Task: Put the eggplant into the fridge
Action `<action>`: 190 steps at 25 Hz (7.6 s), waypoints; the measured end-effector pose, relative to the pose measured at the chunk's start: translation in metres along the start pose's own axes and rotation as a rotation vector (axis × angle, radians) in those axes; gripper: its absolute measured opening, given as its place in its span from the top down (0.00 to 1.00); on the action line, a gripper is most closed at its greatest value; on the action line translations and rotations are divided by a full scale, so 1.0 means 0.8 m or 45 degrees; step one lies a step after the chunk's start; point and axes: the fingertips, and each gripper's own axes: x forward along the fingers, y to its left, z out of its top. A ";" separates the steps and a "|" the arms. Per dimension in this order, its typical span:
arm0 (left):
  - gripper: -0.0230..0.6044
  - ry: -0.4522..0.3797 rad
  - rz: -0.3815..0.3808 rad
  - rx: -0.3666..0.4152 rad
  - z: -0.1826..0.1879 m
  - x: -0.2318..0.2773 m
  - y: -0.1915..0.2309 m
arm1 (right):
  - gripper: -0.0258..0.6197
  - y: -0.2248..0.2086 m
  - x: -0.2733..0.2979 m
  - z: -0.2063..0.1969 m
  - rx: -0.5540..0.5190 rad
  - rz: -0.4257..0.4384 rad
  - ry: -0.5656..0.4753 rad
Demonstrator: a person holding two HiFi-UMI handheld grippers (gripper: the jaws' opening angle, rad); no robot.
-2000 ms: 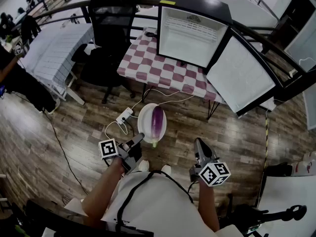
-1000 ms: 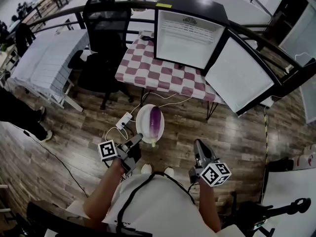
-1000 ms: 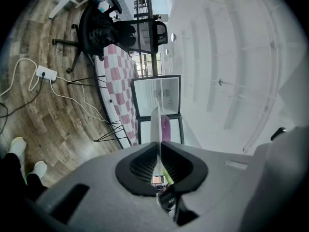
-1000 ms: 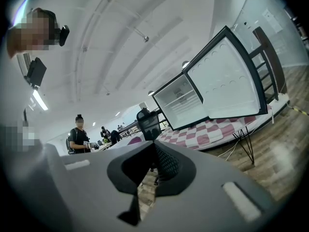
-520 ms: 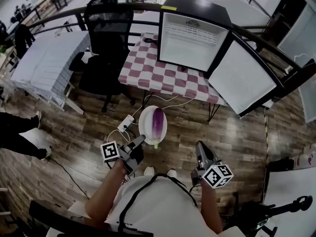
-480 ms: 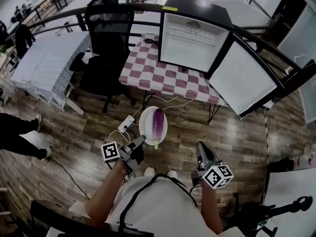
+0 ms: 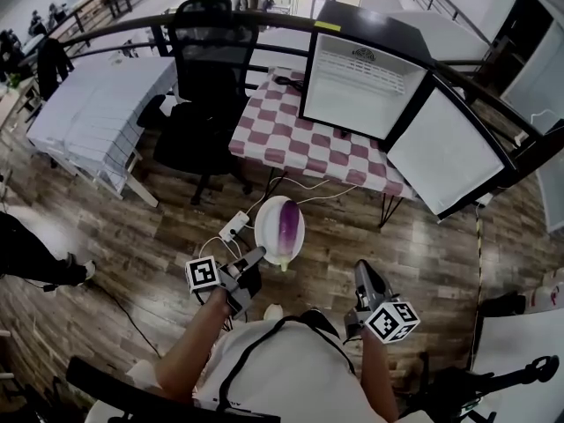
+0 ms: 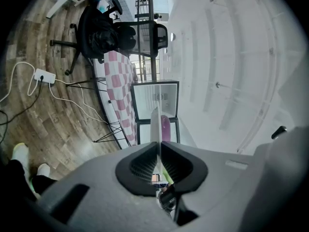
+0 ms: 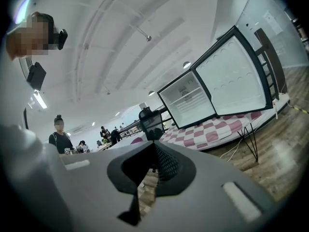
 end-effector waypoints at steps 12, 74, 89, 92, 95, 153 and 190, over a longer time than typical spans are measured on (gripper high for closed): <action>0.91 -0.021 -0.023 -0.031 0.017 0.000 0.002 | 0.95 -0.001 0.011 0.001 -0.008 -0.025 0.022; 0.90 -0.172 0.041 0.004 0.063 0.394 0.017 | 0.95 -0.313 0.172 0.197 -0.009 0.214 0.200; 0.90 -0.048 0.044 -0.026 0.139 0.461 0.034 | 0.95 -0.315 0.251 0.218 0.021 0.172 0.182; 0.90 -0.022 0.042 -0.028 0.165 0.482 0.038 | 0.95 -0.318 0.280 0.224 0.004 0.160 0.200; 0.90 0.004 0.052 -0.043 0.188 0.500 0.045 | 0.95 -0.319 0.311 0.232 0.000 0.159 0.210; 0.90 0.226 -0.026 -0.152 0.415 0.662 0.146 | 0.95 -0.331 0.534 0.298 -0.035 -0.013 0.265; 0.90 0.208 0.107 -0.139 0.414 0.751 0.215 | 0.95 -0.395 0.521 0.313 0.018 -0.071 0.290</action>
